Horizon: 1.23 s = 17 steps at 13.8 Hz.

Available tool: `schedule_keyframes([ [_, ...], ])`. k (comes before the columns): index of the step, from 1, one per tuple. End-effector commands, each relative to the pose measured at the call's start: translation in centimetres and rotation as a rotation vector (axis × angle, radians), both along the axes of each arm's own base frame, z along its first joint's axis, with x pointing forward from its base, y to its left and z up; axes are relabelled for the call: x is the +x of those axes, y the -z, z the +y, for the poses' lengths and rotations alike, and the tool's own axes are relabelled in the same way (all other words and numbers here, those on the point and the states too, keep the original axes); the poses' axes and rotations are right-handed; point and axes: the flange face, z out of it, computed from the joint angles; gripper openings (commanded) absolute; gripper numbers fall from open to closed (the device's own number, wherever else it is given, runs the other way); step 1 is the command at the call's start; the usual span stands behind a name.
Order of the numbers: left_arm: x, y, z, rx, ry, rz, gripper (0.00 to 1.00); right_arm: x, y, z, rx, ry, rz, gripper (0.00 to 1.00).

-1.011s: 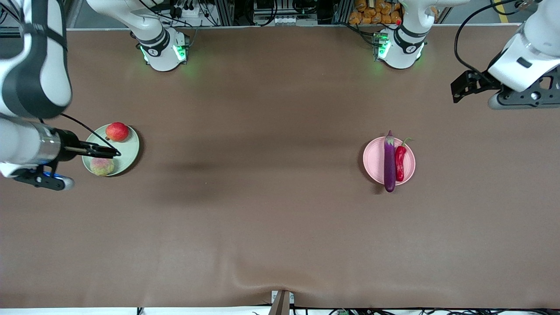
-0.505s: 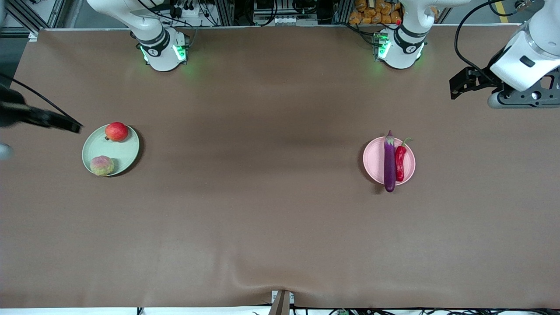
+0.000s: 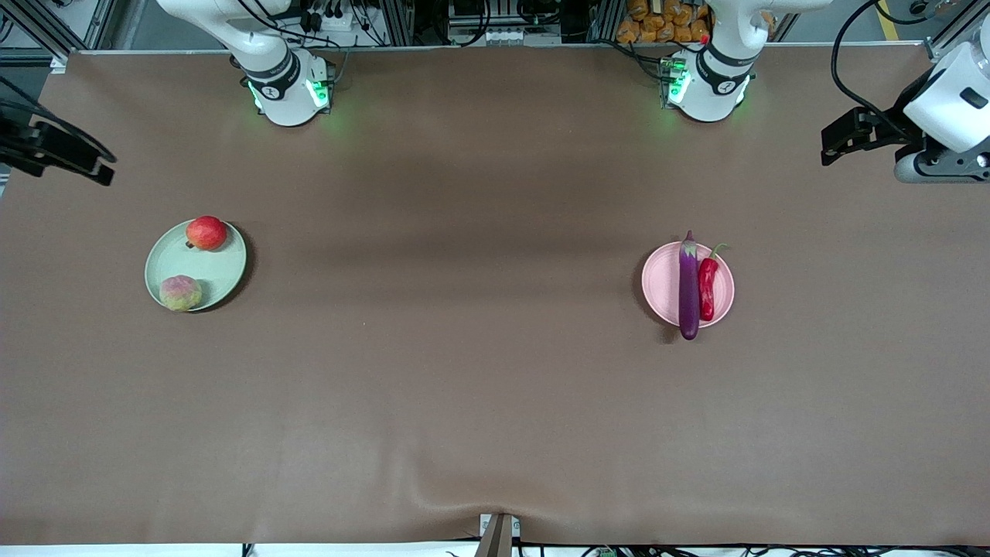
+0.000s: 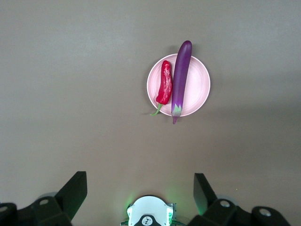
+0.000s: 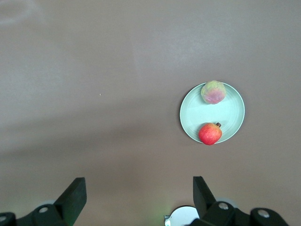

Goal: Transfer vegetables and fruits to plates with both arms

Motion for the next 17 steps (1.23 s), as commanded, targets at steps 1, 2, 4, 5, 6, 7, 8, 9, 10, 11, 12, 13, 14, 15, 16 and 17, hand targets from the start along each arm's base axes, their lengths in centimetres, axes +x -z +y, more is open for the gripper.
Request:
schedule_keyframes([
  [1, 0.3, 0.3, 0.0, -0.020, 0.011, -0.006, 1.00, -3.7, 1.0, -0.3, -0.022, -0.003, -0.045, 1.00],
  [2, 0.4, 0.6, 0.0, -0.019, 0.011, -0.005, 1.00, -4.4, 1.3, -0.3, -0.023, -0.012, -0.069, 1.00],
  [4, 0.6, 1.5, -0.3, -0.018, 0.016, -0.003, 1.00, -4.2, 1.3, -1.1, -0.054, -0.123, -0.079, 1.00],
  [5, 0.6, 1.8, -0.2, -0.014, 0.014, -0.001, 1.00, -4.2, 1.3, -1.6, -0.073, -0.167, -0.080, 1.00],
  [6, 0.6, 1.7, -0.2, -0.013, 0.016, -0.004, 1.00, -4.2, 1.2, -1.7, -0.075, -0.172, -0.080, 1.00],
  [7, 0.6, 1.6, -0.3, -0.019, 0.016, -0.012, 1.00, -4.2, 0.9, -1.9, -0.076, -0.176, -0.084, 1.00],
  [8, 0.6, 1.6, -0.6, -0.020, 0.021, -0.014, 1.00, -4.2, 0.6, -1.9, -0.075, -0.176, -0.089, 1.00],
  [9, 0.7, 1.6, -0.8, -0.021, 0.024, -0.018, 1.00, -4.1, 0.7, -2.1, -0.075, -0.171, -0.086, 1.00],
  [10, 0.5, 1.5, -1.1, -0.020, 0.030, -0.018, 1.00, -4.1, 0.7, -2.4, -0.075, -0.167, -0.087, 1.00],
  [11, 0.5, 1.4, -1.0, -0.021, 0.028, -0.020, 1.00, -4.1, 0.7, -2.4, -0.074, -0.167, -0.086, 1.00],
  [12, 0.5, 1.4, -1.0, -0.021, 0.028, -0.020, 1.00, -4.2, 0.8, -2.4, -0.072, -0.161, -0.081, 1.00],
  [13, 0.5, 1.4, -1.0, -0.021, 0.028, -0.020, 1.00, -4.2, 0.8, -2.3, -0.069, -0.165, -0.078, 1.00],
  [14, 0.5, 1.3, -0.7, -0.021, 0.022, -0.021, 1.00, -4.2, 0.8, -2.1, -0.069, -0.169, -0.080, 1.00],
  [15, 0.5, 1.2, -0.3, -0.019, 0.016, -0.023, 1.00, -4.2, 0.8, -2.1, -0.067, -0.168, -0.078, 1.00],
  [16, 0.5, 1.2, 0.5, -0.018, 0.001, -0.025, 1.00, -4.3, 0.7, -2.1, -0.067, -0.169, -0.080, 1.00],
  [17, 0.6, 1.2, 1.3, -0.016, -0.014, -0.025, 1.00, -4.2, 0.9, -2.1, -0.067, -0.168, -0.077, 1.00],
])
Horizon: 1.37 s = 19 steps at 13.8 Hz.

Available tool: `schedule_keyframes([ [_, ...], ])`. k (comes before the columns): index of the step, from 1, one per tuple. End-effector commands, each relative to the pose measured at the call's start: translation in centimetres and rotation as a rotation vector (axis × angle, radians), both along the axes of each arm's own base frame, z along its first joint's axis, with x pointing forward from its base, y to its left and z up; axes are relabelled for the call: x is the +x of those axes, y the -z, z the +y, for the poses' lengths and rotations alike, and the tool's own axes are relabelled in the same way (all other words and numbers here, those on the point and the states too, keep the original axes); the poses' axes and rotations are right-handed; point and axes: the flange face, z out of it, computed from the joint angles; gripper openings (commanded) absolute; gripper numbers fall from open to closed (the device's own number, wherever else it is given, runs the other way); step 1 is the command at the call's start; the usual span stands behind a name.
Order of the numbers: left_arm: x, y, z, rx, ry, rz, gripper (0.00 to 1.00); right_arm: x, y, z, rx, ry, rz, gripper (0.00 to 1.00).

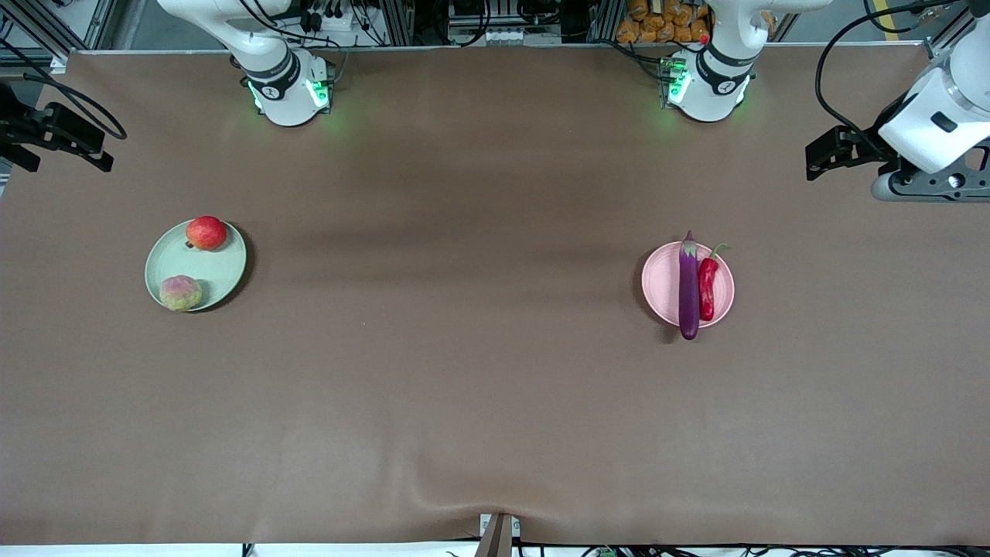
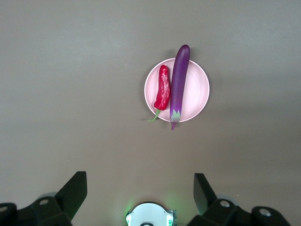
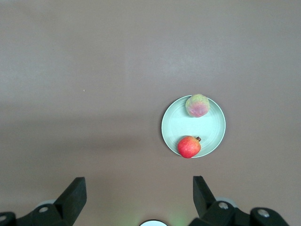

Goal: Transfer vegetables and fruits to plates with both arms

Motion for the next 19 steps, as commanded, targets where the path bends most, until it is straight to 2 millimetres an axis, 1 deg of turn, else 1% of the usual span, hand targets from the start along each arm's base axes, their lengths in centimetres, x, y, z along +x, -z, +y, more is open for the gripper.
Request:
schedule_keyframes([
  [1, -0.4, -0.7, 1.7, -0.014, -0.020, -0.017, 1.00, -0.7, -0.1, -0.2, -0.010, -0.011, -0.002, 1.00],
  [4, -0.4, -0.8, 2.2, -0.012, -0.029, -0.019, 1.00, -0.8, -0.1, -0.5, -0.006, -0.006, 0.006, 1.00],
  [6, -0.3, -0.9, 3.0, -0.010, -0.044, -0.021, 1.00, -0.9, 0.0, -0.2, -0.006, -0.009, 0.010, 1.00],
  [7, -0.3, -0.9, 3.1, -0.010, -0.046, -0.021, 1.00, -0.9, 0.0, -0.1, -0.006, -0.010, 0.010, 1.00],
  [10, -0.4, -1.1, 2.6, -0.010, -0.037, -0.027, 1.00, -0.9, 0.0, -0.2, -0.004, -0.009, 0.018, 1.00],
  [13, -0.6, -1.4, 1.7, -0.013, -0.020, -0.031, 1.00, -0.9, 0.1, -0.4, -0.004, -0.005, 0.020, 1.00],
  [19, -0.7, -1.3, 1.4, -0.014, -0.013, -0.028, 1.00, -0.9, 0.2, -0.3, -0.003, -0.006, 0.023, 1.00],
])
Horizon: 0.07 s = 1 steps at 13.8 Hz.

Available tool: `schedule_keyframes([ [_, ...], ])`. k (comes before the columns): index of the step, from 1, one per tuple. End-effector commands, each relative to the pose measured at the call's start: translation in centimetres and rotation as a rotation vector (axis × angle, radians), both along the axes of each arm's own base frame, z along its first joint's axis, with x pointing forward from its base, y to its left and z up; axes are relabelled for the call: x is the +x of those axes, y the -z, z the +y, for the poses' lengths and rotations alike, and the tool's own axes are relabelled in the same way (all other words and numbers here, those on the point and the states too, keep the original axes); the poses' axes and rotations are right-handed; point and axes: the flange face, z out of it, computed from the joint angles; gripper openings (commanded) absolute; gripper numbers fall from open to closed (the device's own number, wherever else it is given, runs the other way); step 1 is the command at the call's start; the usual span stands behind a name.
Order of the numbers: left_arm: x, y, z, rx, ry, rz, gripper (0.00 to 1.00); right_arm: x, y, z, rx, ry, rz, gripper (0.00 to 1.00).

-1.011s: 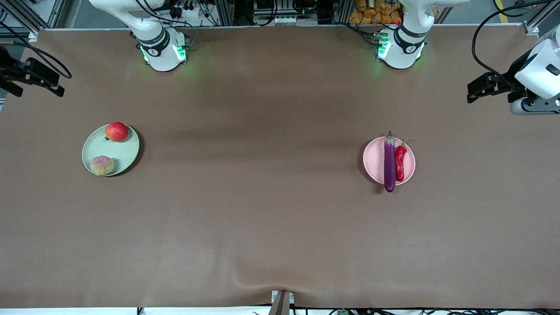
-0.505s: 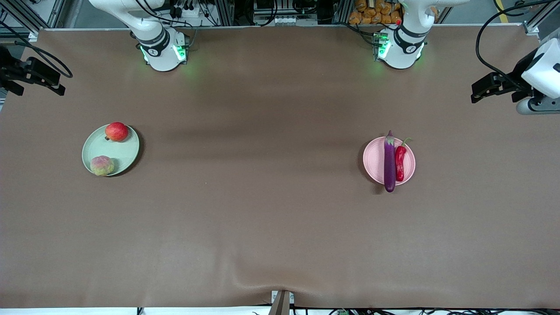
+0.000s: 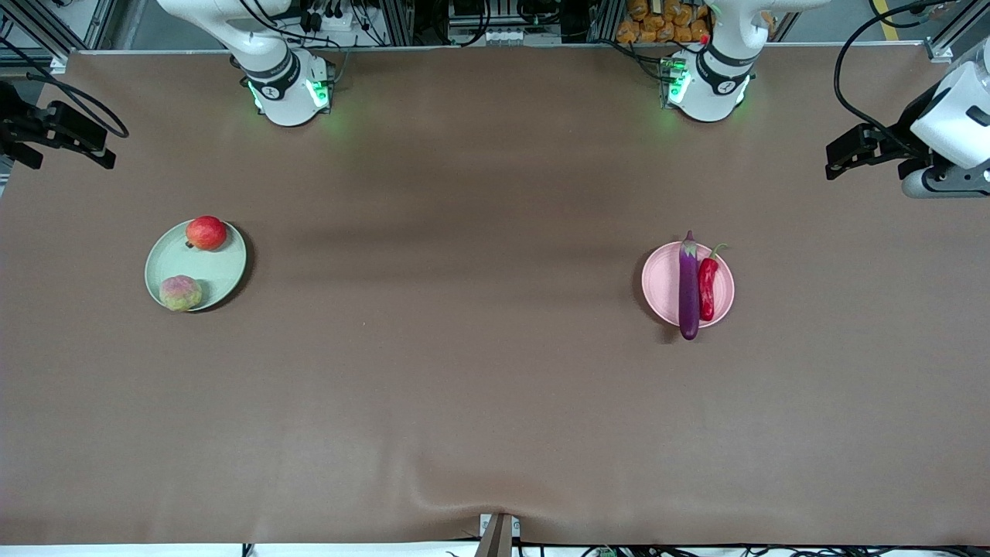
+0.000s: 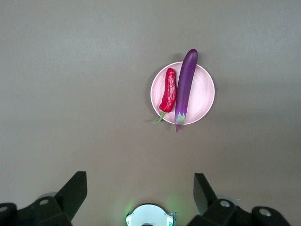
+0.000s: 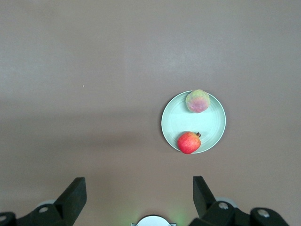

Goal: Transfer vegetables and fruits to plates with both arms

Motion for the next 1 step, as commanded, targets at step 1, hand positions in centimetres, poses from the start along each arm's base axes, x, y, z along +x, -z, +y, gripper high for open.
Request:
schedule_keyframes([
  [1, -0.56, -0.60, -0.12, -0.013, 0.016, -0.013, 1.00, -0.74, -0.09, -0.27, -0.004, -0.006, 0.001, 1.00],
])
